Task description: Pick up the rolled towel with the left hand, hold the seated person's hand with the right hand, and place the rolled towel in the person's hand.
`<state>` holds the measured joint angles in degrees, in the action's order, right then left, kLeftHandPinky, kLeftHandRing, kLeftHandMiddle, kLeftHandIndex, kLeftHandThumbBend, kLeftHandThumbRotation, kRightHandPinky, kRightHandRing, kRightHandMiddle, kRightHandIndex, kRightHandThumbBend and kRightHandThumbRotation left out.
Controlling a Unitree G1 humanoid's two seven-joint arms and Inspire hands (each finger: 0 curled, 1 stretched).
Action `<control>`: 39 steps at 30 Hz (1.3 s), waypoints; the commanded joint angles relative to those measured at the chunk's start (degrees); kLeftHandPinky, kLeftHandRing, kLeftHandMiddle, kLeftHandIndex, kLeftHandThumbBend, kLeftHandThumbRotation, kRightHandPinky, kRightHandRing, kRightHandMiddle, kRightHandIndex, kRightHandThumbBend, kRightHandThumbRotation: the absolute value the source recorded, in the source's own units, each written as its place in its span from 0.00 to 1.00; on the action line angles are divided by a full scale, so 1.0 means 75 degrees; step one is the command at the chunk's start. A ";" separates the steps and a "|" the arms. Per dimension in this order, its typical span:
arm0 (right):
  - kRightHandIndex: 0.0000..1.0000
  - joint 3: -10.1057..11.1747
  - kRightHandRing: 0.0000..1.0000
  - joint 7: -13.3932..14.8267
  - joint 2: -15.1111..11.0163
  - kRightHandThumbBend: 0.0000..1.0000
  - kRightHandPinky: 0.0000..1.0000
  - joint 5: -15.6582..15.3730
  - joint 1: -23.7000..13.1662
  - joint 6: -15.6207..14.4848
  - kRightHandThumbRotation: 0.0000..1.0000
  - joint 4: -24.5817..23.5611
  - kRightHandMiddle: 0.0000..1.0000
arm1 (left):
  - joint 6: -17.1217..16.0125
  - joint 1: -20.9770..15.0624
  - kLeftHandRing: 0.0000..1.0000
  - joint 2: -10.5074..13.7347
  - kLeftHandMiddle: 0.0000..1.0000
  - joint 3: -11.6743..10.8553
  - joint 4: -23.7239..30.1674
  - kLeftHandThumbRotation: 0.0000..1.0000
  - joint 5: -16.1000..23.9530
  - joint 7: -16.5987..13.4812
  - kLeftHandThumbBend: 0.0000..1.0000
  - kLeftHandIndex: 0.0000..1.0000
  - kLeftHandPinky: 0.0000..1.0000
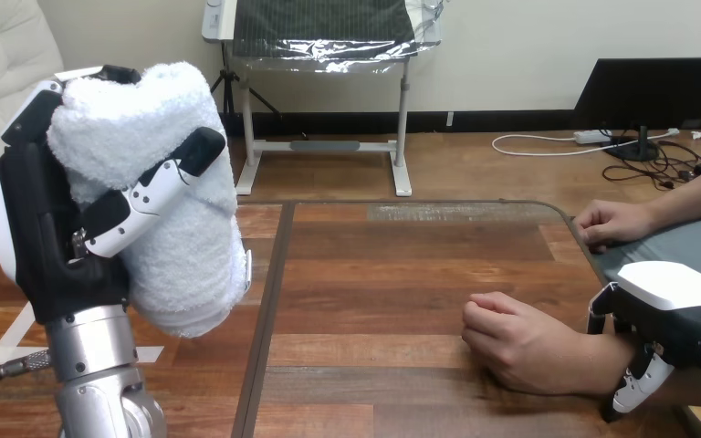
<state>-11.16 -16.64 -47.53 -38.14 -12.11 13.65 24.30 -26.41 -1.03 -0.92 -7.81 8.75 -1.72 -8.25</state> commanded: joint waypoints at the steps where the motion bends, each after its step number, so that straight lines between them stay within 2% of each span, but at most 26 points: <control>1: 0.47 -0.0114 0.19 0.0005 0.0089 0.98 0.12 0.0142 0.0104 0.0042 0.00 0.0199 0.30 | -0.0186 -0.0400 0.30 -0.0019 0.37 0.0032 -0.0005 0.00 0.0051 0.0028 0.62 0.39 0.24; 8: 0.47 0.0023 0.21 0.0069 0.0084 0.97 0.14 0.0339 0.0102 0.0098 0.00 0.0155 0.31 | -0.0235 -0.0450 0.30 -0.0013 0.37 0.0047 -0.0097 0.00 -0.0066 0.0105 0.62 0.39 0.24; 15: 0.47 0.0162 0.22 -0.0059 0.0055 0.95 0.15 0.0556 0.0112 -0.0098 0.00 -0.0111 0.33 | -0.0190 -0.0518 0.30 -0.0040 0.37 0.0061 -0.0150 0.00 -0.0168 0.0152 0.61 0.39 0.24; 24: 0.46 0.0413 0.22 -0.0060 -0.0002 0.94 0.15 0.0938 0.0077 -0.0035 0.00 -0.0353 0.32 | -0.0165 -0.0733 0.30 -0.0011 0.37 0.0061 -0.0456 0.00 -0.0170 0.0198 0.61 0.39 0.24; 29: 0.46 0.0486 0.27 -0.0114 -0.0046 0.93 0.19 0.1009 0.0015 -0.0045 0.00 -0.0434 0.36 | -0.0065 -0.0861 0.30 0.0034 0.37 0.0067 -0.0652 0.00 -0.0233 0.0280 0.60 0.40 0.24; 35: 0.46 0.0655 0.26 -0.0185 -0.0064 0.93 0.19 0.1151 -0.0041 -0.0141 0.00 -0.0618 0.36 | -0.0317 -0.1146 0.29 0.0108 0.36 0.0032 -0.1168 0.00 -0.0070 0.0277 0.61 0.40 0.24; 39: 0.46 0.0729 0.27 -0.0157 -0.0106 0.93 0.20 0.1173 -0.0074 -0.0156 0.00 -0.0759 0.37 | -0.0421 -0.1345 0.29 0.0118 0.36 0.0034 -0.1497 0.00 -0.0156 0.0365 0.61 0.40 0.24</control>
<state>-8.09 -18.21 -47.75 -31.43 -10.77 12.44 22.22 -27.24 -4.53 -0.76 -7.82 -0.16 -2.79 -6.48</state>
